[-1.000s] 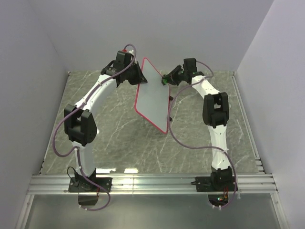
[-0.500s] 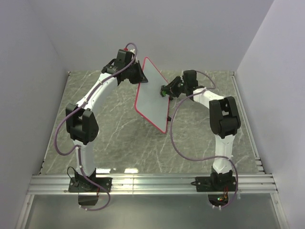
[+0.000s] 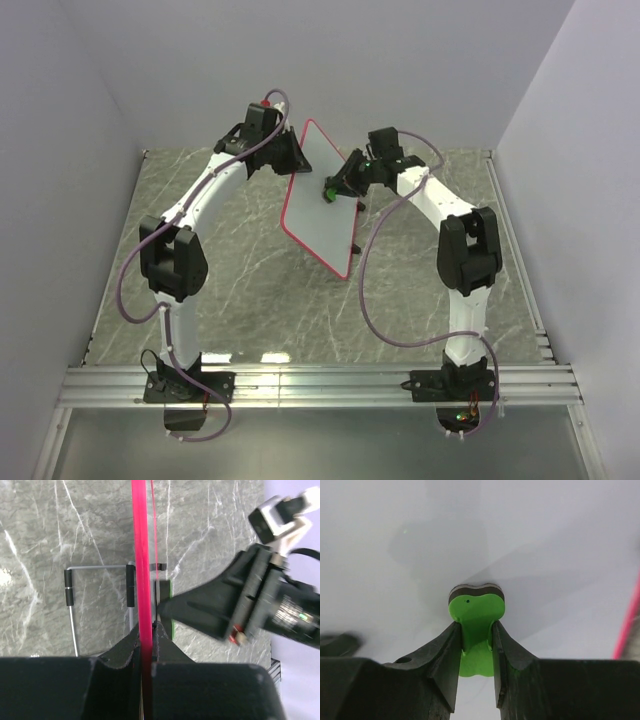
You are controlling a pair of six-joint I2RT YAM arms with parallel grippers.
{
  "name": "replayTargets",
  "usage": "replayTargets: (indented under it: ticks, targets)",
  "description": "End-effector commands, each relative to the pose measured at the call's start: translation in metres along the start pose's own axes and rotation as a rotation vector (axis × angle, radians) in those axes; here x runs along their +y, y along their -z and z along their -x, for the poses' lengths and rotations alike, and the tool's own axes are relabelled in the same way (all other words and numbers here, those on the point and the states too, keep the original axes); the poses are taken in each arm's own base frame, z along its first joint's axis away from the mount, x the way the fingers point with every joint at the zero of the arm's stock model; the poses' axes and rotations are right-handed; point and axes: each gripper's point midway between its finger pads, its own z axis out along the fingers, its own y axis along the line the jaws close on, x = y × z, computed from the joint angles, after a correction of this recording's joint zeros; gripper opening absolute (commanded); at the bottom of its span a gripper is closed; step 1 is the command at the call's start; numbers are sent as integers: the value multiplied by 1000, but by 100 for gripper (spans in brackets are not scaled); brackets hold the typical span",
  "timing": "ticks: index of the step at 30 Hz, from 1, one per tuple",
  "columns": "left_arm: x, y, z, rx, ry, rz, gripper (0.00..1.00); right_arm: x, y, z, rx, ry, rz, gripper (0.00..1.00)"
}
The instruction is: Erase the whiteboard
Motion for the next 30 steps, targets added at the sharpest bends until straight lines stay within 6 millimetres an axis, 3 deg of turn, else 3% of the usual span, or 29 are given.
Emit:
replayTargets:
  ticks: [1,8,11,14,17,18,20,22,26,30]
  targets:
    - [-31,-39,-148,461,-61,-195,0,59,-10,-95,292,72,131,0]
    - [-29,-35,-146,451,-65,-191,0,78,-8,-85,295,108,144,0]
    - [-30,-35,-138,435,-54,-195,0,74,-7,-84,294,111,134,0]
    - [-29,-32,-130,416,-42,-201,0,54,-9,-89,301,101,102,0]
    - [-26,-28,-122,400,-30,-199,0,13,-11,-105,324,111,18,0]
    - [-24,-28,-121,398,-27,-201,0,-12,-10,-117,347,96,-30,0]
    - [-22,-26,-116,386,-22,-198,1,-40,-6,-124,354,101,-76,0]
    - [-19,-25,-113,379,-20,-191,0,-71,5,-136,373,67,-126,0]
    - [-15,-24,-109,364,-25,-168,0,-95,31,-116,292,84,-177,0]
    - [-13,-25,-103,341,-28,-146,0,-107,66,-65,120,123,-318,0]
